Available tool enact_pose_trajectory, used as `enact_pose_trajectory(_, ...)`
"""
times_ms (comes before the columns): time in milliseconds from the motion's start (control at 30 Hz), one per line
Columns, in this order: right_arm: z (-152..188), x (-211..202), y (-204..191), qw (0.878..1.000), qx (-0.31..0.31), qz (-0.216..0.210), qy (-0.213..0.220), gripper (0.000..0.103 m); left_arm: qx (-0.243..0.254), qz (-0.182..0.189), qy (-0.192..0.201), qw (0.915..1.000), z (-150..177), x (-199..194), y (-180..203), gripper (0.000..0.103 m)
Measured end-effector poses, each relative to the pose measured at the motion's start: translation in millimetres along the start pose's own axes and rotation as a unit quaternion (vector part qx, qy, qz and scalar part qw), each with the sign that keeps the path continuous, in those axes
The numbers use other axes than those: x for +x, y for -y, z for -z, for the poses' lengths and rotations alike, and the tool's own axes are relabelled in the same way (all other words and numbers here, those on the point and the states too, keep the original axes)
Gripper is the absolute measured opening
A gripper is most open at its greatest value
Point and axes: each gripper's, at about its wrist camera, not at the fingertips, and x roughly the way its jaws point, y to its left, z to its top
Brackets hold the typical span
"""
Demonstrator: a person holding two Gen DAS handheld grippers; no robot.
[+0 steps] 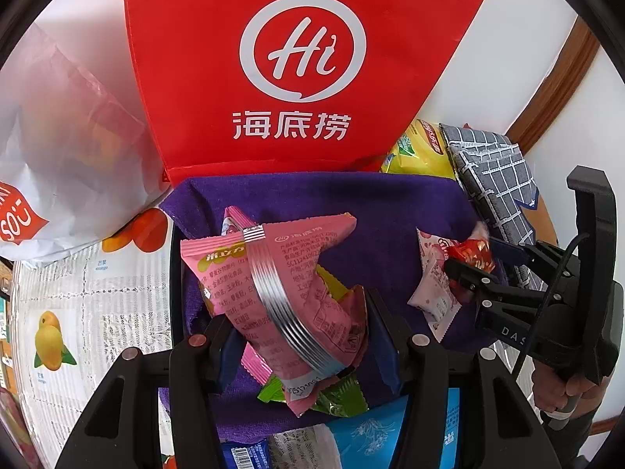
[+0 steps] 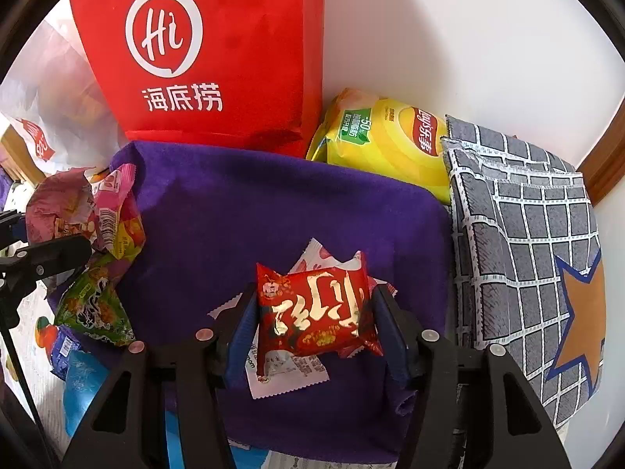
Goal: Organize snacks
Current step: 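Lower and open right tool releasing red packet while left tool releases pink wafer bag onto towel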
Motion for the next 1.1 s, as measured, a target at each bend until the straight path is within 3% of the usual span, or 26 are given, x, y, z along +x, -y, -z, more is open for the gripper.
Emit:
enact_pose_trajectory(567,-1,-16,-1,1.0,0.005,-0.013,0.015,0.067,0.008,0.004,-0.01,0.9999,2,4,2,0.054)
enact_pose_trajectory(1100,-3,-37,12,0.998,0.039,-0.014,0.04,0.068,0.015,0.023,-0.015,0.9995,4,5,8,0.054)
